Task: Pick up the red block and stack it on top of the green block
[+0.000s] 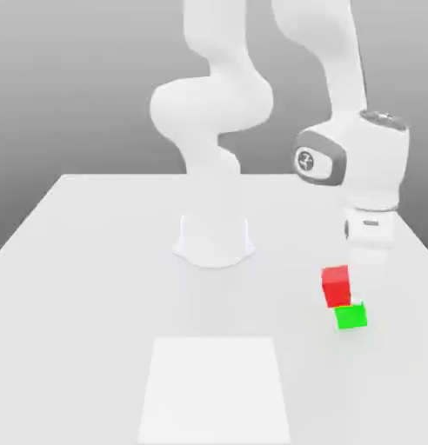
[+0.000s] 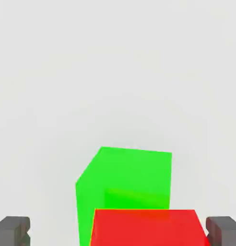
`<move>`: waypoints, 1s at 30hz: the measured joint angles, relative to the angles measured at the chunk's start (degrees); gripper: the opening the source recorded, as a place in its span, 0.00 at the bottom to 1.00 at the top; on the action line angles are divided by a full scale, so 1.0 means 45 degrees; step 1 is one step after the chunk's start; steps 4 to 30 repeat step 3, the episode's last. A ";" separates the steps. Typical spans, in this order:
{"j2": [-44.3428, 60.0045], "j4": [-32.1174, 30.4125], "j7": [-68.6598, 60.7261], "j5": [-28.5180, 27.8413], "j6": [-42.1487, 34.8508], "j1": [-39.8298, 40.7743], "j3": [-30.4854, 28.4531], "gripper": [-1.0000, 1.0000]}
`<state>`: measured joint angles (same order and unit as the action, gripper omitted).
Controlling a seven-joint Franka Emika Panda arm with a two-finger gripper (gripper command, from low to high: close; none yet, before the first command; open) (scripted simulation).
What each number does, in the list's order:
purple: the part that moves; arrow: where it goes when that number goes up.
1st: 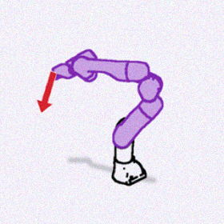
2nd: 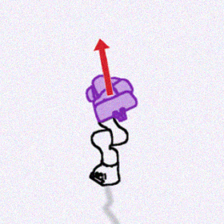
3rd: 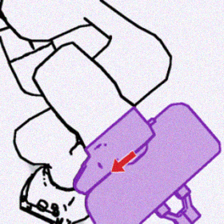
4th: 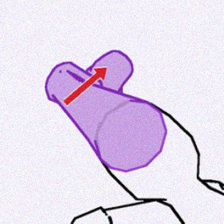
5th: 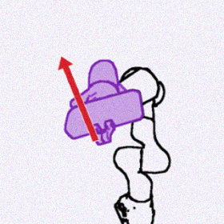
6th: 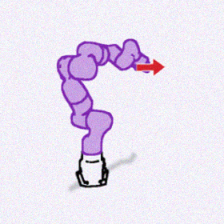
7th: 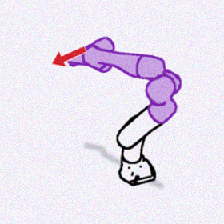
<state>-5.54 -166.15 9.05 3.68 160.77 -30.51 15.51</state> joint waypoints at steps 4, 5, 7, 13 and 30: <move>-0.1354 -0.0051 -0.0442 0.0637 -0.1292 -0.0356 -0.0207 1.00; -0.1354 -0.0051 -0.0442 0.0637 -0.1292 -0.0356 -0.0207 1.00; -0.1354 -0.0051 -0.0442 0.0637 -0.1292 -0.0356 -0.0207 1.00; -0.1354 -0.0051 -0.0442 0.0637 -0.1292 -0.0356 -0.0207 1.00; -0.1354 -0.0051 -0.0442 0.0637 -0.1292 -0.0356 -0.0207 1.00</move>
